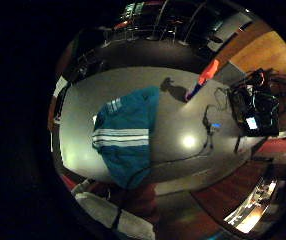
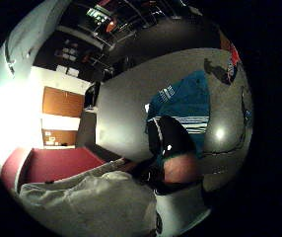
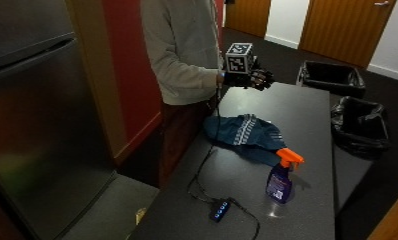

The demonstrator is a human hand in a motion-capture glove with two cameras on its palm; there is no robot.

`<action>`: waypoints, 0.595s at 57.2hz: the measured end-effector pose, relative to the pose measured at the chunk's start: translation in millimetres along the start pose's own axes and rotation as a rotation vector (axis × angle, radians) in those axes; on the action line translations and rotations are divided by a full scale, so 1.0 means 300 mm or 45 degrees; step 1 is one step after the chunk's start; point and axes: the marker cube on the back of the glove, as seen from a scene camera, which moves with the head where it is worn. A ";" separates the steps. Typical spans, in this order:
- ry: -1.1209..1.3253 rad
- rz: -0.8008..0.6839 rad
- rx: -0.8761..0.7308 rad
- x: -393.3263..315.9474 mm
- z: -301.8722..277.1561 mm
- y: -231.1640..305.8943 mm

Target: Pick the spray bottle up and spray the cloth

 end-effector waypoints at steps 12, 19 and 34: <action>-0.059 0.152 0.177 0.037 -0.017 -0.013; -0.106 0.251 0.291 0.073 -0.035 -0.014; -0.213 0.454 0.530 0.151 -0.053 0.014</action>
